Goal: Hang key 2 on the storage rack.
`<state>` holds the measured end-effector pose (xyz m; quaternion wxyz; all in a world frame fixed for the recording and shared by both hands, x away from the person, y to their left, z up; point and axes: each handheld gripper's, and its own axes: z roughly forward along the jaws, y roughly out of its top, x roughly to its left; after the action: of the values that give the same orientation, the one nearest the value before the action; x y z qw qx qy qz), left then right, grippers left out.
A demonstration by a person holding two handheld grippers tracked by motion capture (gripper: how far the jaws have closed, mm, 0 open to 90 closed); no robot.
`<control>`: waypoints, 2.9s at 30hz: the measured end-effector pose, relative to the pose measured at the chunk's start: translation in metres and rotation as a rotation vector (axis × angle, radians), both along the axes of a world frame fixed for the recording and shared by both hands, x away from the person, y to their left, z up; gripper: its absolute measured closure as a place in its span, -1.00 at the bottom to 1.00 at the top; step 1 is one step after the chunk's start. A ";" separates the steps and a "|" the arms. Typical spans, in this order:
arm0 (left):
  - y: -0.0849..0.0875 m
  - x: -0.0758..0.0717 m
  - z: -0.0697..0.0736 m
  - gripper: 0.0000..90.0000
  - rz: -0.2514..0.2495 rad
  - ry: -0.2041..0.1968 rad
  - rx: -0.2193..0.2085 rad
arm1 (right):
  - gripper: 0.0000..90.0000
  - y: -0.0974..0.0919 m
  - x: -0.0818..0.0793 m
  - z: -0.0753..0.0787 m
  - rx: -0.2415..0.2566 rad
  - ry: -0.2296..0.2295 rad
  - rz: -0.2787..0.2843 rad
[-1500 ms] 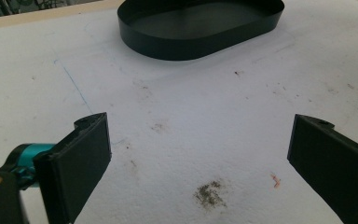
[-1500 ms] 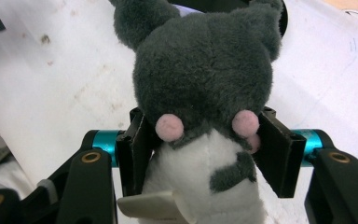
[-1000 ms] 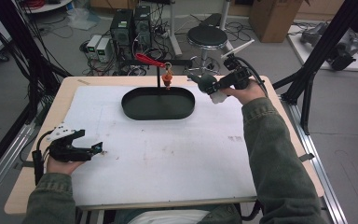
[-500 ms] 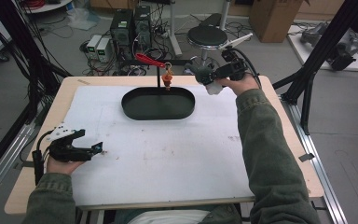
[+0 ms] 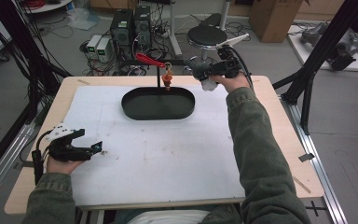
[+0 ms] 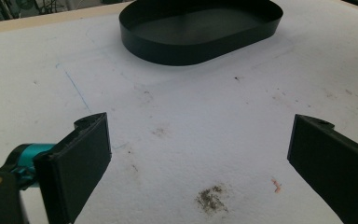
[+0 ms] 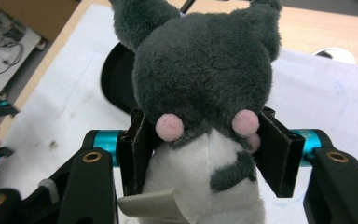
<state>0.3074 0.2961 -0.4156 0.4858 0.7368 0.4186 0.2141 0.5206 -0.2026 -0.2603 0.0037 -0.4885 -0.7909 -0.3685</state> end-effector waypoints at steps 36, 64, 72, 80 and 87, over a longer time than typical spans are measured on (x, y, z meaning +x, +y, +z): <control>0.000 0.000 0.000 -0.86 -0.005 -0.001 0.000 | -0.99 0.047 -0.043 -0.015 -0.223 -0.366 0.171; -0.001 0.000 0.000 -0.86 -0.009 0.007 0.005 | -0.99 -0.006 -0.100 -0.057 -0.021 -0.416 0.082; -0.002 0.000 -0.001 -0.85 -0.009 0.006 0.003 | -0.99 -0.019 -0.113 -0.068 -0.017 -0.419 0.063; -0.001 -0.001 0.000 -0.86 -0.008 0.001 0.003 | -0.99 -0.034 -0.128 -0.076 0.005 -0.434 0.042; -0.002 0.000 0.000 -0.85 -0.007 0.005 0.001 | -0.99 -0.049 -0.138 -0.085 0.032 -0.449 0.025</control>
<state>0.3070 0.2943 -0.4159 0.4852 0.7389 0.4172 0.2110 0.3822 -0.2514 -0.3454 -0.1600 -0.3843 -0.7721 -0.4802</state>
